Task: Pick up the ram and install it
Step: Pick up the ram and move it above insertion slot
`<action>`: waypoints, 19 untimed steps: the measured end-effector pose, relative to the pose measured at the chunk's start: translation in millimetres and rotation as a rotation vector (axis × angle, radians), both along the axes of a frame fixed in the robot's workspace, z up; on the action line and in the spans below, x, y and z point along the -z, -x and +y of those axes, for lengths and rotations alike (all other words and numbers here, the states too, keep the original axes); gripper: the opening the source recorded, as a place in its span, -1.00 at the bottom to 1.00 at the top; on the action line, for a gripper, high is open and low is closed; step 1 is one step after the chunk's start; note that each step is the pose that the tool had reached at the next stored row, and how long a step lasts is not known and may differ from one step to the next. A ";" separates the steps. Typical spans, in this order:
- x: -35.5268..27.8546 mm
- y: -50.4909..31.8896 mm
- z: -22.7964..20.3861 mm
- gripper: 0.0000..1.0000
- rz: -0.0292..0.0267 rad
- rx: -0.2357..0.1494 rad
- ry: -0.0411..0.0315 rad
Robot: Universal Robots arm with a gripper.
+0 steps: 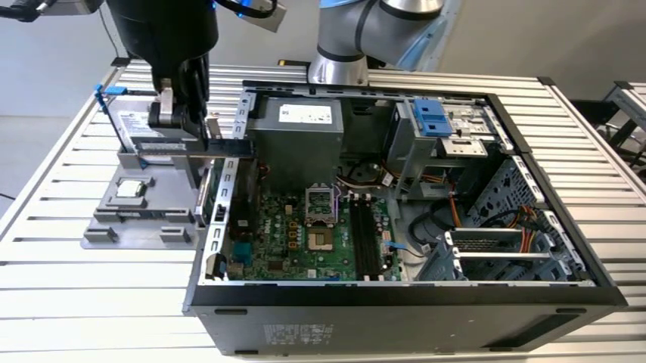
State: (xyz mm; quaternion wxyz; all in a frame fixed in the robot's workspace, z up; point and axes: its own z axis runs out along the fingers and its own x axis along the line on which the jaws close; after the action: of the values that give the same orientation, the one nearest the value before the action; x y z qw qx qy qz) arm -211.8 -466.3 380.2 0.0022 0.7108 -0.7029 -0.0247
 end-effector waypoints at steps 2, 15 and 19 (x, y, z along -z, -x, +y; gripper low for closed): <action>0.0 -3.3 0.0 -1.00 0.0001 0.000 0.0001; 0.1 -23.2 0.0 -1.00 0.0000 0.000 0.0000; 0.1 -28.9 0.0 -1.00 0.0000 0.000 0.0000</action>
State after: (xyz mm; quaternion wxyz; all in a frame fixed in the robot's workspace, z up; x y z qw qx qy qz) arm -182.9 -466.3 380.1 0.0022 0.7108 -0.7030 -0.0246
